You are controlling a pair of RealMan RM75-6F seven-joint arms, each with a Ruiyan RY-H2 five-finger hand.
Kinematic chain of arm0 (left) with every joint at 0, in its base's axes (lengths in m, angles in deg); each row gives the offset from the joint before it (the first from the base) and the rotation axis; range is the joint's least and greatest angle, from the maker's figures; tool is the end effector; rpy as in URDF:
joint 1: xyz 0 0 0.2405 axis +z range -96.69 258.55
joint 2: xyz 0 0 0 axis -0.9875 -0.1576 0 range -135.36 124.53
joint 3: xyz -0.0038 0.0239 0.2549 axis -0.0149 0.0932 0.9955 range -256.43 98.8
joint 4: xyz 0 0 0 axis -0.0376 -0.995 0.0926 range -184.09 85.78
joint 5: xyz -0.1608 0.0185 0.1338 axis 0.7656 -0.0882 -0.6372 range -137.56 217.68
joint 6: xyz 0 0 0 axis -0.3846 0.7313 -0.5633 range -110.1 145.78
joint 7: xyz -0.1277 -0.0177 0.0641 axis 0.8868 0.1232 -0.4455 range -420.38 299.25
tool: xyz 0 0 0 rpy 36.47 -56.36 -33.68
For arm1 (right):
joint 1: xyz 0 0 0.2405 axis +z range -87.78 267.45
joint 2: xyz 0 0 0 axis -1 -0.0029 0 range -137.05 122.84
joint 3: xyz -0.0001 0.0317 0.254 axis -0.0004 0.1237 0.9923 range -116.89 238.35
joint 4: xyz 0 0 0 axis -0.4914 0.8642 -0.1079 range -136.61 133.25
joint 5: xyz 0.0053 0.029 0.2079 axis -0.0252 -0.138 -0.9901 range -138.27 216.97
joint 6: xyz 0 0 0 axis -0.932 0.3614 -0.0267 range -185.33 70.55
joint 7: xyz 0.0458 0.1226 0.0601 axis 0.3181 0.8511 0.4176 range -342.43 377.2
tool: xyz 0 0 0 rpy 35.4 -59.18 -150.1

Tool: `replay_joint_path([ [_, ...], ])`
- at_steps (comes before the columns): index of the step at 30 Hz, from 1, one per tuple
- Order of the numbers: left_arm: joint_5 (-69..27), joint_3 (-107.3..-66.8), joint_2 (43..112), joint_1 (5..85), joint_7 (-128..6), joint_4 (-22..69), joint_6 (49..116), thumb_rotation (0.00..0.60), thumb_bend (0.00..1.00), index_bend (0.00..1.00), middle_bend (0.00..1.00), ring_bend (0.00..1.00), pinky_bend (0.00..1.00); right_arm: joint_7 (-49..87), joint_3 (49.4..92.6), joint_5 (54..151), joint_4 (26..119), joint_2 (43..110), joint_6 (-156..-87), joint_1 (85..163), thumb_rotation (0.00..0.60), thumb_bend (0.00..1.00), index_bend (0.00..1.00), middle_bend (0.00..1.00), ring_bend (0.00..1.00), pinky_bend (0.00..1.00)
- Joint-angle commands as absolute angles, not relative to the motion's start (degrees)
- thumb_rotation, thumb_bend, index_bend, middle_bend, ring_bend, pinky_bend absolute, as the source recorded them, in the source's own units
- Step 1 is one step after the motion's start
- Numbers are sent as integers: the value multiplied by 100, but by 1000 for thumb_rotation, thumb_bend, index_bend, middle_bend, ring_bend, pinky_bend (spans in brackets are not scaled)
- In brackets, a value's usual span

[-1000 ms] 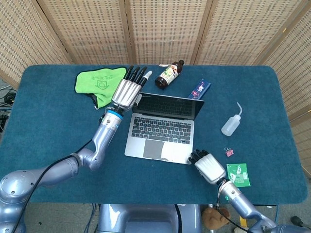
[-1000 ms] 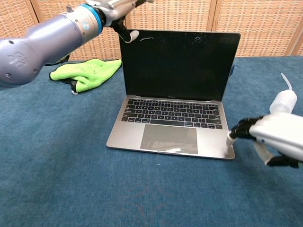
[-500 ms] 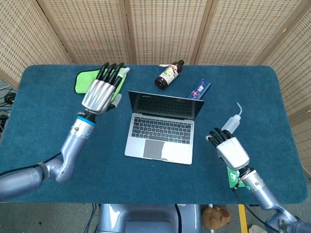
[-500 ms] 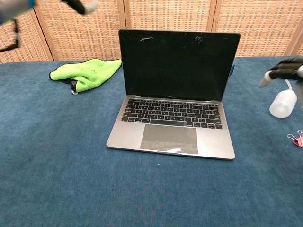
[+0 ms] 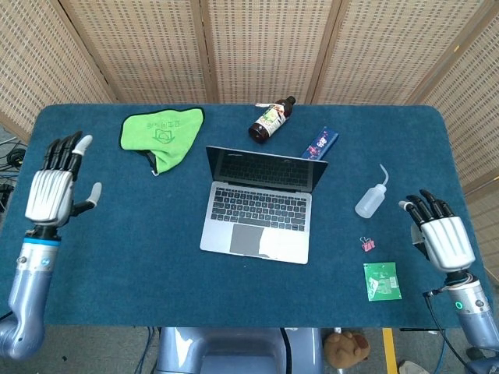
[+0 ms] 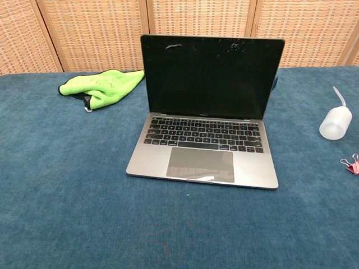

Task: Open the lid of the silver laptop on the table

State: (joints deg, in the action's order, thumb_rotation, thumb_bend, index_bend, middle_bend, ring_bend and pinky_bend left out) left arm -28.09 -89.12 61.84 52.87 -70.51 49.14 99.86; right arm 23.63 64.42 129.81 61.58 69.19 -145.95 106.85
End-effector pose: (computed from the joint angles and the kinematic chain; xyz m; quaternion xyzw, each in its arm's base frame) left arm -0.2139 0.3093 0.1553 -0.5735 -0.3393 -0.4740 0.5757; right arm -0.3216 -0.2616 0.1471 0.6546 -0.2286 0.4292 0.5788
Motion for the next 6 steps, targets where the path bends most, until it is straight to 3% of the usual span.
replay_joint_path([
  [1, -2691, -8591, 6261, 5921, -7316, 5137, 10763, 600, 174, 0, 0, 0, 0, 2658, 6455, 12758, 6635, 6792, -14727, 10392, 600, 133, 134, 55, 0, 49],
  [4, -2873, -8208, 6265, 6408, -6950, 5430, 10993, 600, 61, 0, 0, 0, 0, 2624, 6345, 12650, 7454, 6487, -14723, 10160, 600, 11, 59, 1, 0, 2],
  [6, -3074, -8044, 6213, 6635, -6479, 5465, 11024, 600, 32, 0, 0, 0, 0, 2481, 6270, 12637, 8021, 6268, -14747, 10035, 600, 0, 48, 0, 0, 0],
])
